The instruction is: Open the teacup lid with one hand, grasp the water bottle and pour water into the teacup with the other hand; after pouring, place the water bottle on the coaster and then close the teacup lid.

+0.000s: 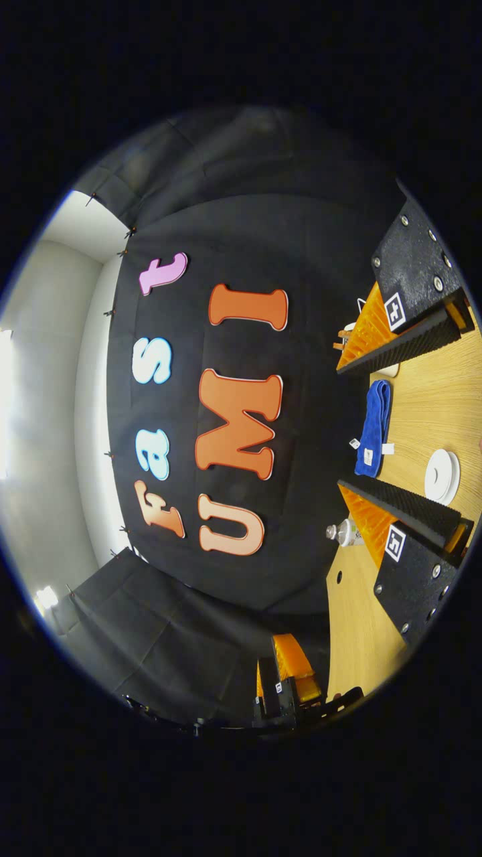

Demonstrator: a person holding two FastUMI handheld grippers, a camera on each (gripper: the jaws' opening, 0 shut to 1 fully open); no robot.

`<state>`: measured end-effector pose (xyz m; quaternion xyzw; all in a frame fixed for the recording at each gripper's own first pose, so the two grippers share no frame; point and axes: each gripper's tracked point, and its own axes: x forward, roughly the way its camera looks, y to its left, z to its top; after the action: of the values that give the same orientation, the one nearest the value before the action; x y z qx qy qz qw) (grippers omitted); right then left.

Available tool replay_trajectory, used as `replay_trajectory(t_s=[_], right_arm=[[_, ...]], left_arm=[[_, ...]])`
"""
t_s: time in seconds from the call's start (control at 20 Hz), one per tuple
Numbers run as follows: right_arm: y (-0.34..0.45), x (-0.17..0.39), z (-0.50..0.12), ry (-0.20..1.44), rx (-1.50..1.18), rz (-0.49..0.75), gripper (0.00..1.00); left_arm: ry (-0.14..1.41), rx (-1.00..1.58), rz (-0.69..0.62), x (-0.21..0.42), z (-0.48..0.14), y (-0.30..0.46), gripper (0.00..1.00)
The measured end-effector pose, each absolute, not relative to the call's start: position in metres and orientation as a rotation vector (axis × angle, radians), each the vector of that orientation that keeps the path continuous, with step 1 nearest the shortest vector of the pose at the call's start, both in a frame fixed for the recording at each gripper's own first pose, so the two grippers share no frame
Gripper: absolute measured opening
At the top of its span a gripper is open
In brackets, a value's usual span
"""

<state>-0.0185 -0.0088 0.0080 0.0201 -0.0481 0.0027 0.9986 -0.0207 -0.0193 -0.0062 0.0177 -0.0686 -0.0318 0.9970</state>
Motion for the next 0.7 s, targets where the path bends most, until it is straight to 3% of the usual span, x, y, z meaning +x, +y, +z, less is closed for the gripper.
replay_trajectory(t_s=[0.7], right_arm=[[-0.016,-0.019,0.005,-0.070,0.064,0.006,0.89]], left_arm=[[-0.177,0.026,-0.031,-0.017,-0.001,-0.007,0.97]])
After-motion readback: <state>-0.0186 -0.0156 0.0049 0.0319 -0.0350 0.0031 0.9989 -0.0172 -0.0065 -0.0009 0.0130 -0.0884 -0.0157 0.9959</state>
